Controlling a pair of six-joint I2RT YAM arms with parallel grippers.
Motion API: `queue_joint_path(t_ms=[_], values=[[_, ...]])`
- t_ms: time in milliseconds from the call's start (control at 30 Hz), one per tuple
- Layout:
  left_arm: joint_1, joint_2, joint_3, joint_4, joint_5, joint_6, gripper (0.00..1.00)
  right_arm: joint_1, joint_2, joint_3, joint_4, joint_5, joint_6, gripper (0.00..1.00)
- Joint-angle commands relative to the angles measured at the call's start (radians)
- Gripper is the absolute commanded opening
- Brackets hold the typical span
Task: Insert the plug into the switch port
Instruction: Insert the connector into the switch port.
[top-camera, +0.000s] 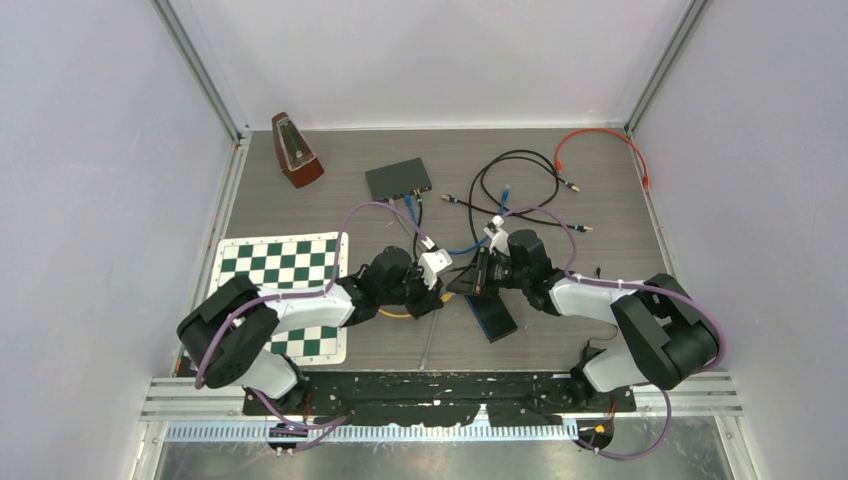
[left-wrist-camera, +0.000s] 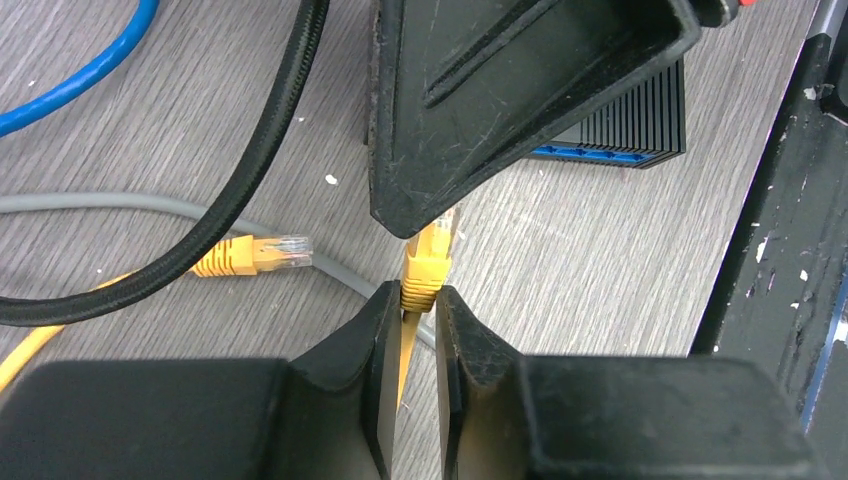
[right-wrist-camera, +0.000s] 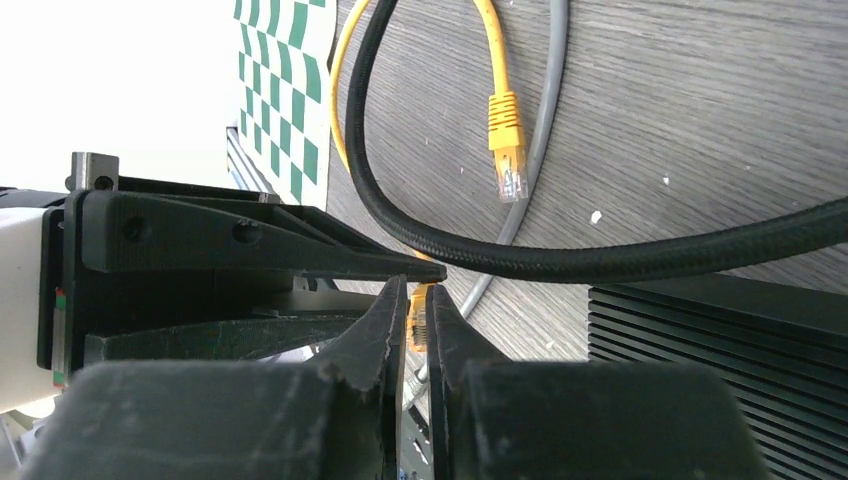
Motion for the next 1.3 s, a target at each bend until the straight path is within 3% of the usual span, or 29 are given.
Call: queue_joint_path(t_ms=[0,100,300,467,567,700,933,1267], values=[[0.003,-0.001,-0.020,0.097,-0.020,-0.004,0.13,0.000,-0.002,-0.002,0.058,0.003,0.020,0.08],[0.004,-0.001,-0.020,0.105,-0.030,-0.009,0.00,0.000,-0.002,-0.009,0.064,0.006,0.027,0.09],[0.004,-0.010,-0.015,0.086,-0.060,-0.027,0.00,-0.001,-0.030,-0.024,0.057,0.016,0.032,0.12],[0.002,-0.011,0.029,-0.046,-0.126,-0.003,0.00,-0.015,-0.103,-0.007,-0.051,0.047,-0.040,0.35],[-0.002,0.009,0.112,-0.222,-0.194,0.007,0.00,-0.045,-0.212,0.047,-0.251,0.084,-0.170,0.49],[-0.015,0.003,0.122,-0.259,-0.211,0.008,0.00,-0.148,-0.324,0.089,-0.420,0.092,-0.290,0.59],[-0.079,0.083,0.246,-0.404,-0.266,0.004,0.00,-0.351,-0.276,0.155,-0.604,-0.014,-0.498,0.61],[-0.151,0.159,0.339,-0.483,-0.282,-0.013,0.00,-0.380,-0.064,0.165,-0.596,-0.112,-0.627,0.60]])
